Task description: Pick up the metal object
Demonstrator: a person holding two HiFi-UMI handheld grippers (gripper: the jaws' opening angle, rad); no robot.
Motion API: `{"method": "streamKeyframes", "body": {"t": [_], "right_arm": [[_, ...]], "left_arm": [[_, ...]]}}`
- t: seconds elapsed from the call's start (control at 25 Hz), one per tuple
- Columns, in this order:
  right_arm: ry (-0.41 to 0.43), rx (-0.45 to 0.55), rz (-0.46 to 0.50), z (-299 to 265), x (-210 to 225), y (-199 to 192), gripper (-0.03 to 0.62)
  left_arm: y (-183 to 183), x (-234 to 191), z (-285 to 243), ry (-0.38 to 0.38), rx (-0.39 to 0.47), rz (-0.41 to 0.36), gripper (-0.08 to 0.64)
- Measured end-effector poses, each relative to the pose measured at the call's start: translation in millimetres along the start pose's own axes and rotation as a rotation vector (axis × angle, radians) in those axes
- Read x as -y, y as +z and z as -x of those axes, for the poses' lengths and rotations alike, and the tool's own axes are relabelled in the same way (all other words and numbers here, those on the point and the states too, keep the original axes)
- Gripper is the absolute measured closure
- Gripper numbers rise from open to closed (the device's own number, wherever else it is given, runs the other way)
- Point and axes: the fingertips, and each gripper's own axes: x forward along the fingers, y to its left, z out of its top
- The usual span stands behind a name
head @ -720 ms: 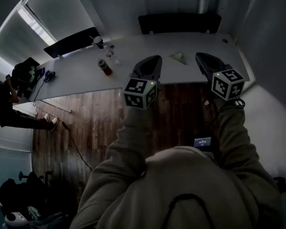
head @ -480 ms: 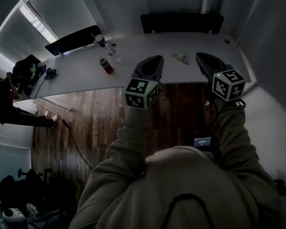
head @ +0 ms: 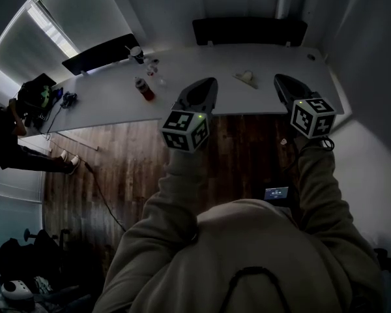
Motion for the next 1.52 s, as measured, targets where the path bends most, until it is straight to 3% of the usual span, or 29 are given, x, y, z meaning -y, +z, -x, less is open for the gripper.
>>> {"method": "streamKeyframes", "body": {"t": [0.52,0.88,1.16,1.52], "right_arm": [[0.04,0.02,-0.019,16,27,-6,0.574],[0.065,0.017,-0.026,22,40,-16,0.574],[0.135,0.006,-0.051,20,41,-22,0.574],[0.117,0.044,-0.134,1,82,-30,0.574]], "left_arm": [[-16,40,-35,-0.062,-0.044,-0.023,0.555],[-30,37,-51,-0.01,-0.05,0.01,0.555],[-29,44,-80,-0.053,-0.053,-0.009,0.555],[-40,22,-119,-0.094,-0.044,-0.009,0.555]]}}
